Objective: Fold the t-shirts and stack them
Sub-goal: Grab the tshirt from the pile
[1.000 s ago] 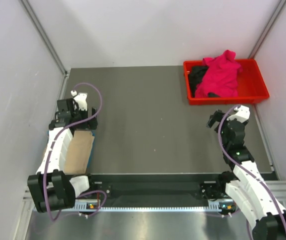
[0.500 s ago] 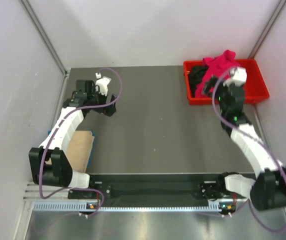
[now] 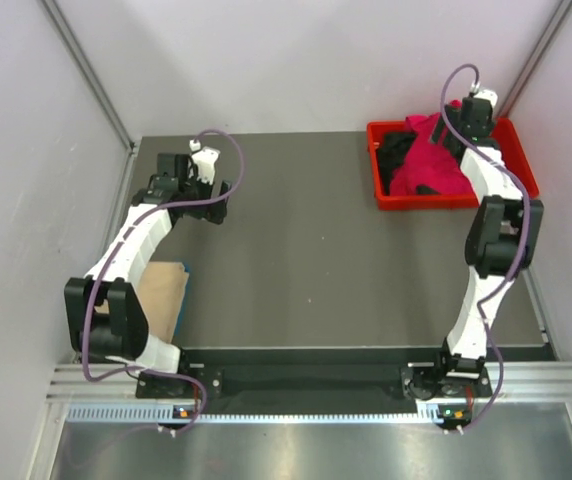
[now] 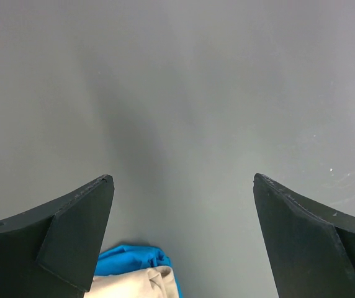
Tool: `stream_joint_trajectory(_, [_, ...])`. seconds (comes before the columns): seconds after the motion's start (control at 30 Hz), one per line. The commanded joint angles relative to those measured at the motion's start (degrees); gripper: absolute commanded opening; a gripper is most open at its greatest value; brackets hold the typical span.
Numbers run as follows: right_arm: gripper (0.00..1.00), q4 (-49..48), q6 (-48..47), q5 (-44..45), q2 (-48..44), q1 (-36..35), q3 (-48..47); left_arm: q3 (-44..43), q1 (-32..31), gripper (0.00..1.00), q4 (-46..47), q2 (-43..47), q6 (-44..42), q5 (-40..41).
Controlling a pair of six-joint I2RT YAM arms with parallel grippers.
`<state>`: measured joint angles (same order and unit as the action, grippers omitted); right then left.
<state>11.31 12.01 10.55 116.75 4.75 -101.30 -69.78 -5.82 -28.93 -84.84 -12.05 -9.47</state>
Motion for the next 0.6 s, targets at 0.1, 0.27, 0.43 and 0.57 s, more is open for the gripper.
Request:
stream_joint_trajectory(0.1, [0.74,5.3,-1.0,-1.8,11.6,0.6,-13.6,-2.3,0.0,0.99,-0.1,-2.4,0.5,0.2])
stream_joint_trajectory(0.27, [0.1,5.0,-1.6,0.5,12.1,0.8,-14.5,-2.2,0.0,0.99,-0.6,-2.6,0.0,1.3])
stream_joint_trajectory(0.43, [0.0,4.1,-4.4,4.6,5.2,0.8,-9.7,-2.0,0.0,0.99,-0.8,-2.8,-0.2,1.5])
stream_joint_trajectory(0.57, [0.0,2.3,-7.3,8.5,-4.0,0.7,-2.6,-2.0,0.0,0.99,-0.9,-2.4,-0.3,1.5])
